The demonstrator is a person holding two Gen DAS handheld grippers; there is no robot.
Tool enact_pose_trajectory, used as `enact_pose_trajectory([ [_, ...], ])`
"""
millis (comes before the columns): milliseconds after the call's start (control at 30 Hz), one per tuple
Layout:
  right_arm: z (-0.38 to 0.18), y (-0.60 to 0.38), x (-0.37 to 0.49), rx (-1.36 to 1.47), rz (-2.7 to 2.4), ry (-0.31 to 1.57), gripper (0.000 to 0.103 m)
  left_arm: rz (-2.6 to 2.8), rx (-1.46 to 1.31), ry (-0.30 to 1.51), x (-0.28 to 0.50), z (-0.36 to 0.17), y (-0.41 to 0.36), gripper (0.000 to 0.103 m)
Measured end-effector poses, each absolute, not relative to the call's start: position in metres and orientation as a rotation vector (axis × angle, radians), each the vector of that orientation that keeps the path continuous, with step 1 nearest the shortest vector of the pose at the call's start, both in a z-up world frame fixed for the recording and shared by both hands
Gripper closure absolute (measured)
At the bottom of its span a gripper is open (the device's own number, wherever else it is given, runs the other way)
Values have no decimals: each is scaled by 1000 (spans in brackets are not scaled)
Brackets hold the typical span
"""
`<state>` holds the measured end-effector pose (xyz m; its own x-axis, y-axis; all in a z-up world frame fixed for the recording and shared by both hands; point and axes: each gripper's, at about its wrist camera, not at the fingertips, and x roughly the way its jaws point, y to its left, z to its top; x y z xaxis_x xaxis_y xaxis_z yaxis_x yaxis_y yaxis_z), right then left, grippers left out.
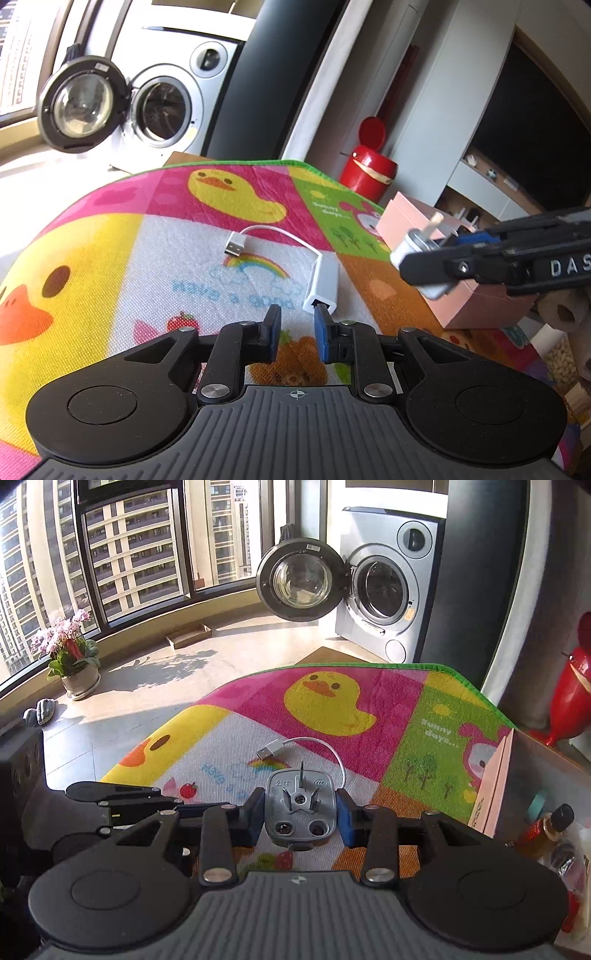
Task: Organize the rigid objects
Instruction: 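Lift the adapter and plug charger and carry both over the pink box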
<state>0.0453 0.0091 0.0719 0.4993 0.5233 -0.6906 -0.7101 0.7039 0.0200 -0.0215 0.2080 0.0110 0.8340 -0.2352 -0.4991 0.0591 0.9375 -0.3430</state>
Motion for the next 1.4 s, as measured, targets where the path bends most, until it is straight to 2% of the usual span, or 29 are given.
enact_pose_trajectory([
  [300, 12, -104, 1, -249, 495, 838, 64, -98, -158, 610, 21, 37, 170, 81],
  [433, 7, -127, -7, -216, 437, 788, 63, -68, -54, 694, 49, 36, 144, 81],
  [533, 0, -135, -12, -184, 427, 757, 51, -62, -3, 740, 62, 31, 128, 78],
  [567, -2, -137, -14, -178, 424, 744, 43, -58, -1, 755, 65, 29, 125, 78],
  [800, -11, -142, -19, -136, 437, 687, 30, -41, 24, 775, 74, 24, 117, 78],
  [1067, -12, -141, -19, -134, 443, 689, 21, -66, 8, 768, 65, 23, 120, 78],
  [1400, -13, -140, -19, -140, 439, 687, 21, -134, 21, 726, 27, 21, 114, 78],
])
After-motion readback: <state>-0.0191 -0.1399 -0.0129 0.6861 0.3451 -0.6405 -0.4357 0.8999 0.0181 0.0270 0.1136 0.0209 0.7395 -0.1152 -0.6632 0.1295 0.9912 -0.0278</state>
